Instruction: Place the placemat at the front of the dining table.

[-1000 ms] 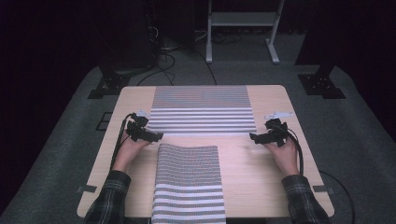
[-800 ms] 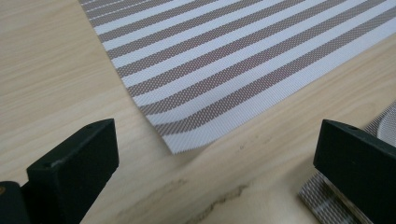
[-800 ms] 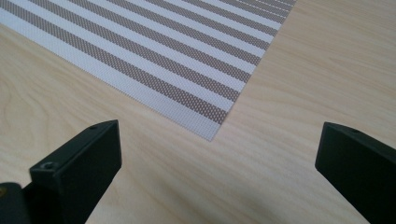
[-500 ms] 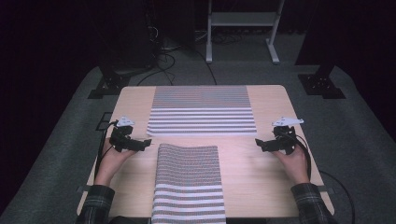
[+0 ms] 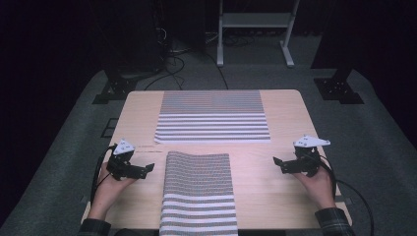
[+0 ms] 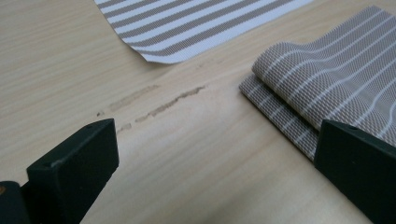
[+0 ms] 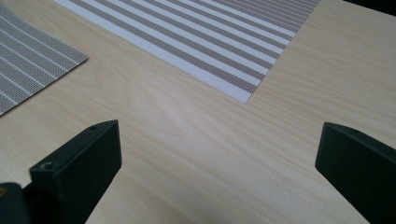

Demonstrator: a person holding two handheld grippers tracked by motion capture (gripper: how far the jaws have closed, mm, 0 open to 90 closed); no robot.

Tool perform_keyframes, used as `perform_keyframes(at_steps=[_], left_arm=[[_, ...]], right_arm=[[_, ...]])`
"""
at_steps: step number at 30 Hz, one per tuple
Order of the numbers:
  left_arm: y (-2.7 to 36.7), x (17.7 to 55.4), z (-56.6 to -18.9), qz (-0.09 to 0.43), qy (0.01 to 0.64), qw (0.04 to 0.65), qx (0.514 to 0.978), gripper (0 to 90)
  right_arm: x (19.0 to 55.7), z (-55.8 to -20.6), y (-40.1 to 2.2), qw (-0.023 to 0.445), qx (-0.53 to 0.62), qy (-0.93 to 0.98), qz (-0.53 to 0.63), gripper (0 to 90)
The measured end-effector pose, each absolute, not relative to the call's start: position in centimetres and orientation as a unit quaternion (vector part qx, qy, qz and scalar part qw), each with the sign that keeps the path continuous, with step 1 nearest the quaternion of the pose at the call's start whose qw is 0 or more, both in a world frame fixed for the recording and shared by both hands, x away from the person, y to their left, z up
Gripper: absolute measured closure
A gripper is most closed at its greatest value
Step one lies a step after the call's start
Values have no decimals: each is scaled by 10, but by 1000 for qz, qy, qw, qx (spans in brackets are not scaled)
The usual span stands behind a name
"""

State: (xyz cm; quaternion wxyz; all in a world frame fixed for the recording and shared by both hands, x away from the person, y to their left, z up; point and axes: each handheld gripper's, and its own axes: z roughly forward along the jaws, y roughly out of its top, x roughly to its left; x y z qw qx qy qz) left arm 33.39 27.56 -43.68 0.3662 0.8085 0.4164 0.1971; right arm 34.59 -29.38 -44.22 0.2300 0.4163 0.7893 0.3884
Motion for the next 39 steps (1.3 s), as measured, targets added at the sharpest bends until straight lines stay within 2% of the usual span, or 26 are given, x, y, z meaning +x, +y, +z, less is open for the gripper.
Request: perform_keyframes(at_steps=[6, 12, 17, 24, 30, 39], left_arm=[[276, 315, -444, 202, 406, 358, 816, 0], [273, 301, -455, 202, 392, 342, 830, 0], [275, 293, -464, 196, 387, 336, 836, 0], [285, 284, -473, 192, 390, 341, 834, 0], [286, 282, -480, 186, 389, 330, 840, 0], [288, 281, -484, 172, 394, 348, 833, 0]], right_arm=[[326, -452, -295, 233, 408, 793, 388, 0], [308, -459, -301, 211, 414, 792, 395, 0], [294, -465, -311, 212, 417, 797, 382, 0], [282, -478, -326, 196, 430, 800, 370, 0], [276, -483, -333, 198, 432, 803, 360, 0], [274, -488, -334, 196, 432, 810, 345, 0]])
